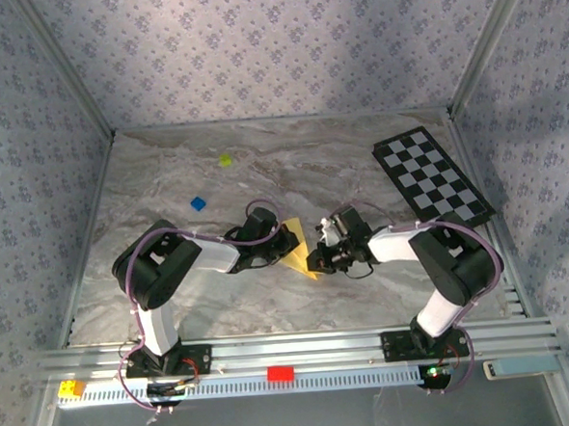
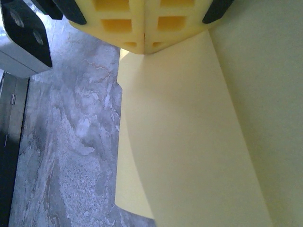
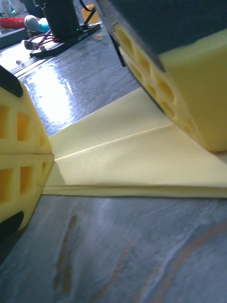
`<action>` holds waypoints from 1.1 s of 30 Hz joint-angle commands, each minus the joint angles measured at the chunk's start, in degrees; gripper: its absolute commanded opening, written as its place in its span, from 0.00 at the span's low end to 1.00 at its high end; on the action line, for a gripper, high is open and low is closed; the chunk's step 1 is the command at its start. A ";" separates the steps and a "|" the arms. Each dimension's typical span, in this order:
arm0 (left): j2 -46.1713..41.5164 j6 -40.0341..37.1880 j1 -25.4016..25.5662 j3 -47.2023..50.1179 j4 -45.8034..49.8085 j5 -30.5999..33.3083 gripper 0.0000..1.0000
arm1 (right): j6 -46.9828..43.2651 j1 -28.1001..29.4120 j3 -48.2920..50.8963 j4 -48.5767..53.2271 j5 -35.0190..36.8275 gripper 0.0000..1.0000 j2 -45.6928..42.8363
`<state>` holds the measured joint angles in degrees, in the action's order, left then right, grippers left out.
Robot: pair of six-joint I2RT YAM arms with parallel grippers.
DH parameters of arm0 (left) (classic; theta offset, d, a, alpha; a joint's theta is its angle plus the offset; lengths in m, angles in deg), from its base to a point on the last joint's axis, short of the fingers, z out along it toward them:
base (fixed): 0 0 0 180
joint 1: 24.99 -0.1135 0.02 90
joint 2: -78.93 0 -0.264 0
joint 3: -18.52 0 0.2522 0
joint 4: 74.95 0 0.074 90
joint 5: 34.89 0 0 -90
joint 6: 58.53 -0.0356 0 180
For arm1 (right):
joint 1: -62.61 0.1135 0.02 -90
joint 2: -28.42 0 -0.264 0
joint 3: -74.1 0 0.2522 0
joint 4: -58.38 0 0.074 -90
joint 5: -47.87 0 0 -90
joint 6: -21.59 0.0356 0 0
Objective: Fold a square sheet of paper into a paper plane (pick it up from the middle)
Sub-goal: Fourth fold the wing at the center of the table.
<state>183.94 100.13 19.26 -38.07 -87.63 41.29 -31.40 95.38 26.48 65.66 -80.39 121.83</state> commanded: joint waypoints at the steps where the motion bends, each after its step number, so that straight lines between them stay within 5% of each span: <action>1: 0.46 0.07 -0.79 2.27 5.00 2.49 0.00 | -1.46 0.46 2.76 6.31 0.77 0.02 -1.35; 25: 0.46 1.26 -0.09 2.93 3.94 2.69 0.00 | -4.17 -0.87 4.17 13.27 0.56 0.02 -16.59; 33: 0.19 2.35 0.91 2.86 4.07 3.88 0.00 | 1.66 -0.55 -5.58 9.52 1.40 0.02 -7.02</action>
<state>183.74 102.10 19.74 -37.09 -89.31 42.01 -33.78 94.83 23.98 75.95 -79.42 111.01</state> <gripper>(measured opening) 0.043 0.050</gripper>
